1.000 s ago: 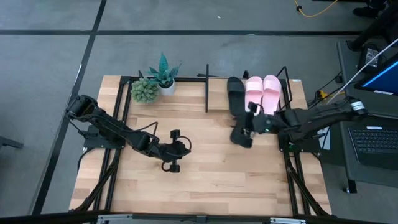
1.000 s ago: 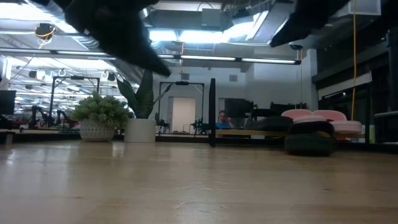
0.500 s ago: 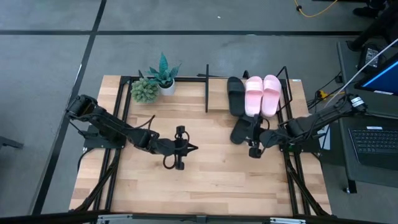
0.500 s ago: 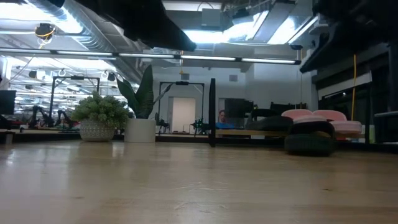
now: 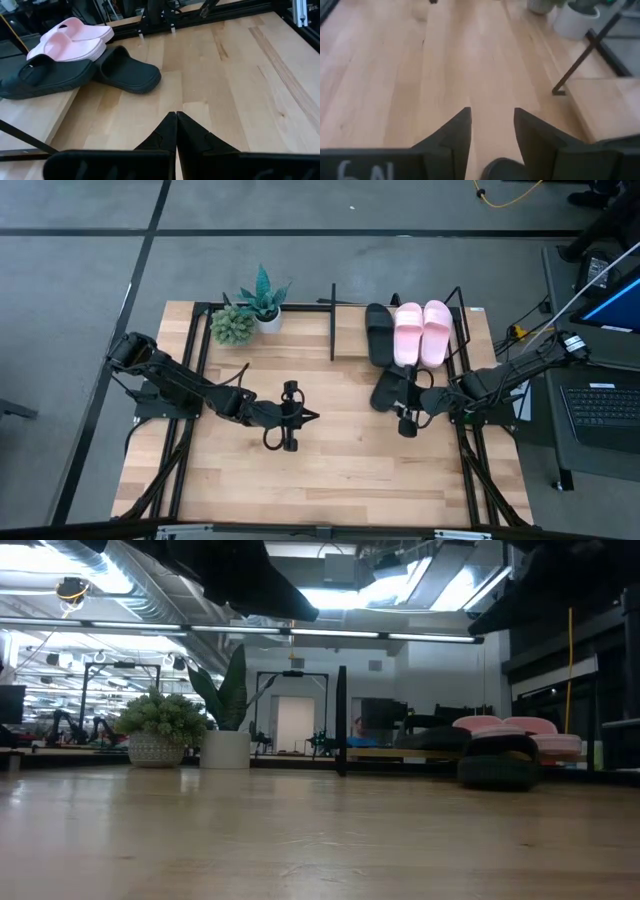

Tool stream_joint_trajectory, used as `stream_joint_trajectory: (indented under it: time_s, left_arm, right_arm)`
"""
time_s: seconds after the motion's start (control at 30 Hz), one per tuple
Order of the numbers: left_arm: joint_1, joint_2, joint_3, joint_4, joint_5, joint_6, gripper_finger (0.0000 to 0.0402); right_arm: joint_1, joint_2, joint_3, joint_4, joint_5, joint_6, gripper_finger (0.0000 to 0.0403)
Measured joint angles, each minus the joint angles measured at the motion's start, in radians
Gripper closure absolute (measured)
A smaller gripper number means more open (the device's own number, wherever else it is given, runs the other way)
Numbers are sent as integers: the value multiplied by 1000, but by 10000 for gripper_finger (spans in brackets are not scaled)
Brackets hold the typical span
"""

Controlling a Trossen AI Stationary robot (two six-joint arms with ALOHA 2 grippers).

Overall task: Pick and place slides into the shelf
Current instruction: Put the black slide on the shelf

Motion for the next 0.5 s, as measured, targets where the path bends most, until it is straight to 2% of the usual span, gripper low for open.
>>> stream_joint_trajectory:
  time_s: [0.1, 0.23, 0.37, 0.5]
  left_arm:
    - [0, 0, 0, -2, 0, 2, 401]
    - [0, 0, 0, -6, 0, 3, 401]
    - [0, 0, 0, -18, 0, 3, 401]
    - [0, 0, 0, -21, 0, 3, 401]
  right_arm:
    - [0, 0, 0, 0, 5, -83, 253]
    - [0, 1, 26, -51, 64, -101, 253]
    - [0, 29, 129, -234, 111, -23, 253]
    - [0, 110, 253, -434, 136, 59, 253]
